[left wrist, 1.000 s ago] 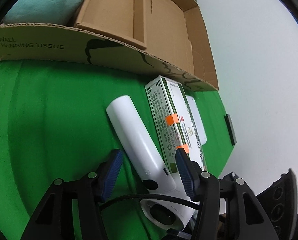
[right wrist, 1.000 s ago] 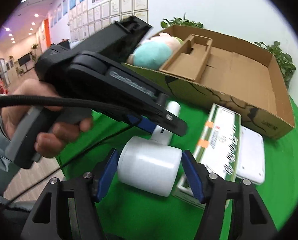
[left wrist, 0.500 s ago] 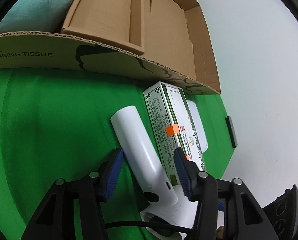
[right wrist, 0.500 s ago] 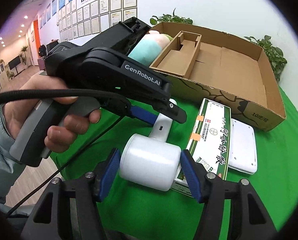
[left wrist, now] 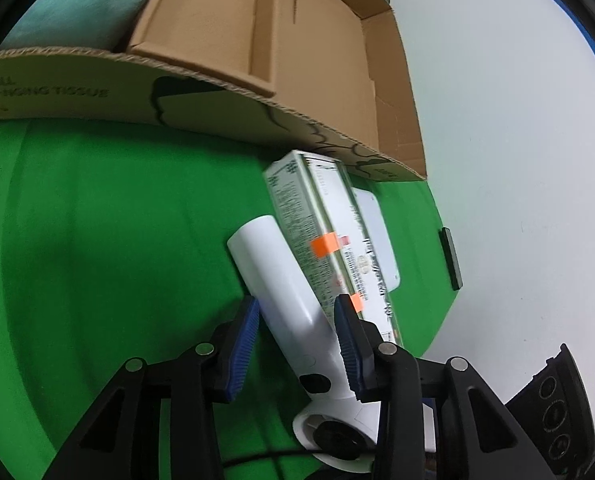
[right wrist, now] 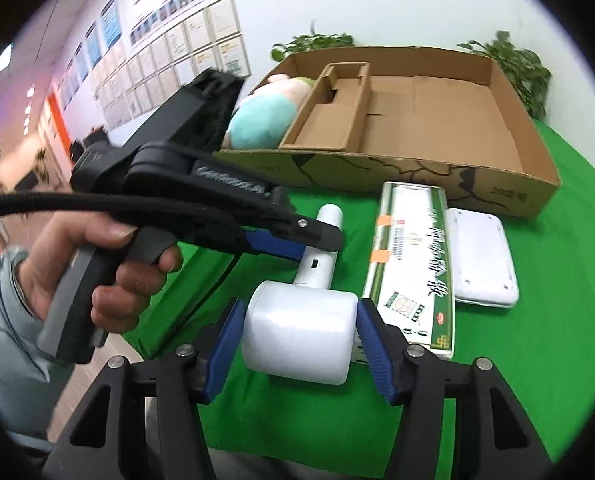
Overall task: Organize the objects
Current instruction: 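Grasp the white fan head with the right gripper while the left gripper grips its handle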
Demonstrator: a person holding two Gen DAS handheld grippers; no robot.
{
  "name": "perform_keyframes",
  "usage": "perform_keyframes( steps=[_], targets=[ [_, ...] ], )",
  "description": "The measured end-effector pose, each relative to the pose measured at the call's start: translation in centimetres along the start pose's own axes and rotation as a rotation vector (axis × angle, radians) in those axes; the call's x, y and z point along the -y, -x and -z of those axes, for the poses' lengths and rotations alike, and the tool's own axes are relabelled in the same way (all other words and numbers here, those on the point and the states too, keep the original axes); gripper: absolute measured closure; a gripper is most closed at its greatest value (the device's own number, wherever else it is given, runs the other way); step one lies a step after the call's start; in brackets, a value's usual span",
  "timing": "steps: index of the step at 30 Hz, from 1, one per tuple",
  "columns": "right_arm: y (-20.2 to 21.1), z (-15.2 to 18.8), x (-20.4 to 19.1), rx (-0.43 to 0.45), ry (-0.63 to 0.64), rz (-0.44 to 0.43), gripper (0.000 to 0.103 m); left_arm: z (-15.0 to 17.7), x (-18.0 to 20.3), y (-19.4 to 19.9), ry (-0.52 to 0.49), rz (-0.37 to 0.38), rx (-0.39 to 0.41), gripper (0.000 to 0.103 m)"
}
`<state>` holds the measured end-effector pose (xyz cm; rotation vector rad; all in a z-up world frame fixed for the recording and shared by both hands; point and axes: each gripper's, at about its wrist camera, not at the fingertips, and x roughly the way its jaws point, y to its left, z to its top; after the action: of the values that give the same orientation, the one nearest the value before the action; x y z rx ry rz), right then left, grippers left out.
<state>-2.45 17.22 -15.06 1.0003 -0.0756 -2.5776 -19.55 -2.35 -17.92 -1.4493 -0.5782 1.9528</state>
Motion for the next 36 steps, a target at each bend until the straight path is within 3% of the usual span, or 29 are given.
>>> perform_keyframes(
  steps=[12,15,18,22,36],
  targets=[
    [1.2,-0.4,1.1,0.044,-0.083,-0.039,0.046,0.1,-0.7,0.9,0.058,0.048,-0.033,0.058],
    [1.4,-0.7,0.9,0.059,-0.074,-0.040,0.046,0.8,-1.3,0.0,0.096,0.086,-0.072,0.053],
    [1.5,-0.7,0.5,0.061,-0.054,-0.052,0.046,1.1,-1.7,-0.7,0.157,0.184,-0.090,0.053],
    [1.4,-0.6,-0.4,0.065,0.016,-0.009,0.046,1.0,-1.8,0.6,0.149,0.171,-0.038,0.065],
    [-0.2,-0.9,-1.1,0.023,0.030,0.030,0.047,-1.4,1.8,7.0,-0.036,0.052,0.120,0.074]
  ],
)
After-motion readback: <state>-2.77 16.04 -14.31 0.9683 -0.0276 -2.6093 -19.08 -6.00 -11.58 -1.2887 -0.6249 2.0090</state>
